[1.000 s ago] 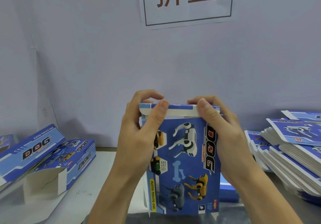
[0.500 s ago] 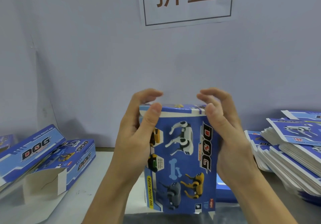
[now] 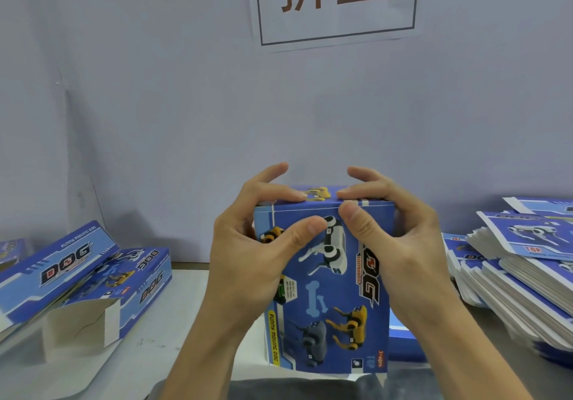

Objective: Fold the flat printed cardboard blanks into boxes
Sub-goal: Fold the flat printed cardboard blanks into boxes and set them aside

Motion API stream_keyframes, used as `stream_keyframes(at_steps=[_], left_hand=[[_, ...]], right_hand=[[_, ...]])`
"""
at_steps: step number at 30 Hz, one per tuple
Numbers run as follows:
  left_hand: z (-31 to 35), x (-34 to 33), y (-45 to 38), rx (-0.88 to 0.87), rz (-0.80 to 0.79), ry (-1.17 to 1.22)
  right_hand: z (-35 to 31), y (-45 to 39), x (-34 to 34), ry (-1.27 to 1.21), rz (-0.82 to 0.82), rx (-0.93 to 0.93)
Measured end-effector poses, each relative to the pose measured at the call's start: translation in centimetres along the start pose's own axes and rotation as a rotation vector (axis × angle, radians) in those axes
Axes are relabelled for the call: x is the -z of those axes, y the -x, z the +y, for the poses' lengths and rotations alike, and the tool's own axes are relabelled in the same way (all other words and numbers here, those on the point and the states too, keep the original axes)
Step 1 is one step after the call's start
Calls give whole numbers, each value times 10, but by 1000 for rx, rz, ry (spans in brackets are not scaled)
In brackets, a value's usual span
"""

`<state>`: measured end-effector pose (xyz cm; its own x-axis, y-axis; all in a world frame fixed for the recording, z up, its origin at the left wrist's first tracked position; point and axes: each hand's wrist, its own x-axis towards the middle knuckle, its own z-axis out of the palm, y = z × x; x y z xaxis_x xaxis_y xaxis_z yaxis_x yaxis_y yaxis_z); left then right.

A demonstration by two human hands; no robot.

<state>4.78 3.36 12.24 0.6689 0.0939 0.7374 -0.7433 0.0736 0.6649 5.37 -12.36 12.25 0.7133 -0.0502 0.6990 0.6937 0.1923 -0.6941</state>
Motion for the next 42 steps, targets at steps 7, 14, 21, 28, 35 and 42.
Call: stream_keyframes(at_steps=[7,14,21,28,35,42], left_hand=[[2,0,0,19,-6,-31],[10,21,-8,-25,113,-154],[-4,43,-17,29,595,4],[-26,38,-15,278,979,128],[-26,7,-10,639,589,329],[-30,-6,4,928,248,251]], right_hand=[[-2,-2,2,-46,-7,-50],[-5,1,-9,144,27,70],[-2,3,-26,527,225,459],[20,15,-40,618,-153,-22],[31,6,-27,-86,221,-554],[37,0,14,-351,483,-498]])
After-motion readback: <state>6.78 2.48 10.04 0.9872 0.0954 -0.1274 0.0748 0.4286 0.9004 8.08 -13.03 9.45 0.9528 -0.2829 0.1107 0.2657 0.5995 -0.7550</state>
